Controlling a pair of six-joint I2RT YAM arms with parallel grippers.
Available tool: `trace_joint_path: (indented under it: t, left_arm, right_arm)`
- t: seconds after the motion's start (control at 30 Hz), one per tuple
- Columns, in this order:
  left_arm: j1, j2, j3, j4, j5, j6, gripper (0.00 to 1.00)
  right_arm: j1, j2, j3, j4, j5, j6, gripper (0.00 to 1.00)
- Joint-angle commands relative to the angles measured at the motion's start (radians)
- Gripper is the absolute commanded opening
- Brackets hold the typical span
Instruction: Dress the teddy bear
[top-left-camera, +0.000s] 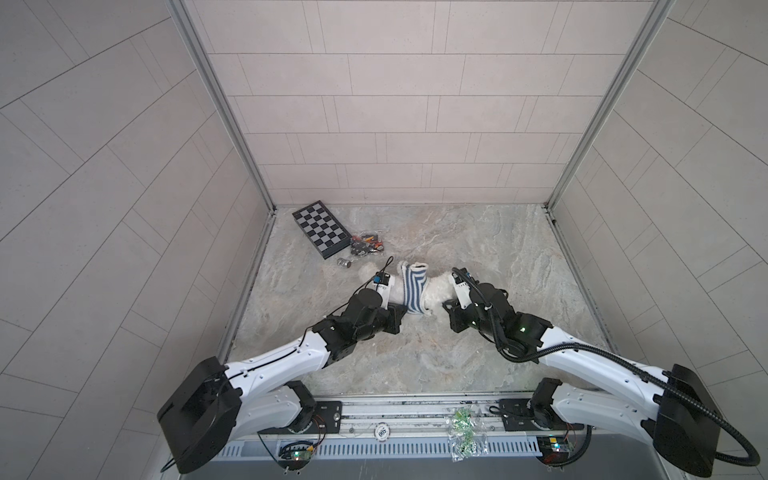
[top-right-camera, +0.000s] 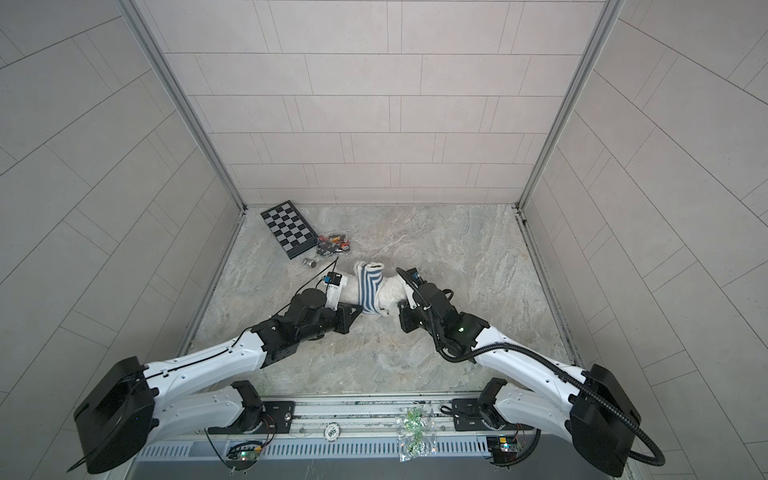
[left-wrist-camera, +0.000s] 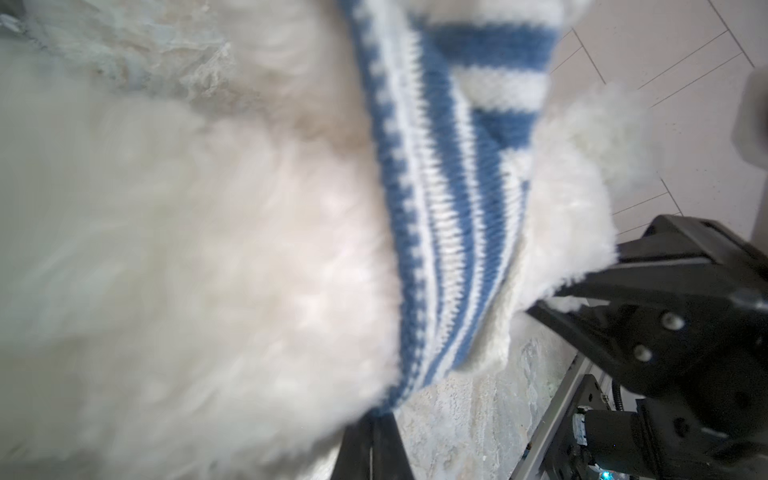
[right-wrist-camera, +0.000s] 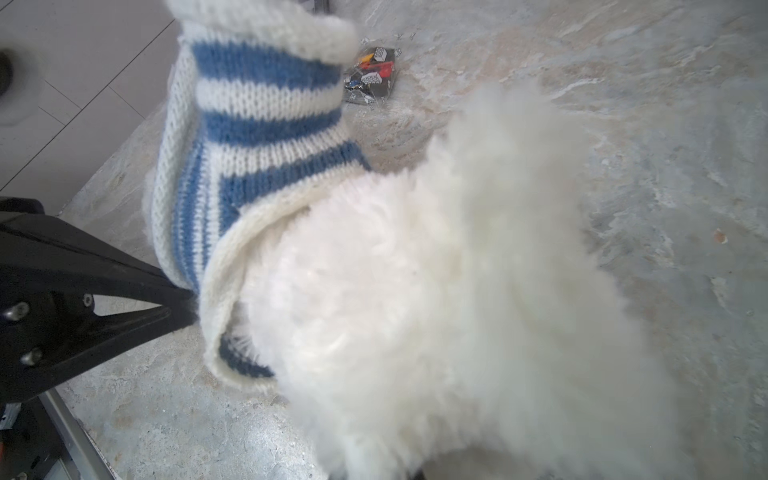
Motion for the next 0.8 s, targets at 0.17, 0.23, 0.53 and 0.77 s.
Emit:
trace_joint_path:
  t: [0.17,0.23,0.53,0.77]
  left_arm:
    - [0.115,-0.055,-0.063,-0.076,0.049,0.048,0.0]
    - [0.143,-0.076,-0.062,-0.099,0.05,0.065,0.0]
    - [0.097,-0.038,-0.006,-0.04,0.094,0.083,0.0]
    - [0.043,-0.018,-0.025,0.024,0.051,0.078,0.15]
  right_arm:
    - [-0.017,-0.069,-0.001,-0.029,0.042,-0.003,0.0]
    - [-0.019,-0.076,-0.002,-0.038,0.044,-0.004,0.0]
    - [-0.016,-0.058,0.014,-0.019,0.018,0.017,0.0]
    - [-0.014,-0.016,-0.012,0.042,-0.011,0.06,0.0]
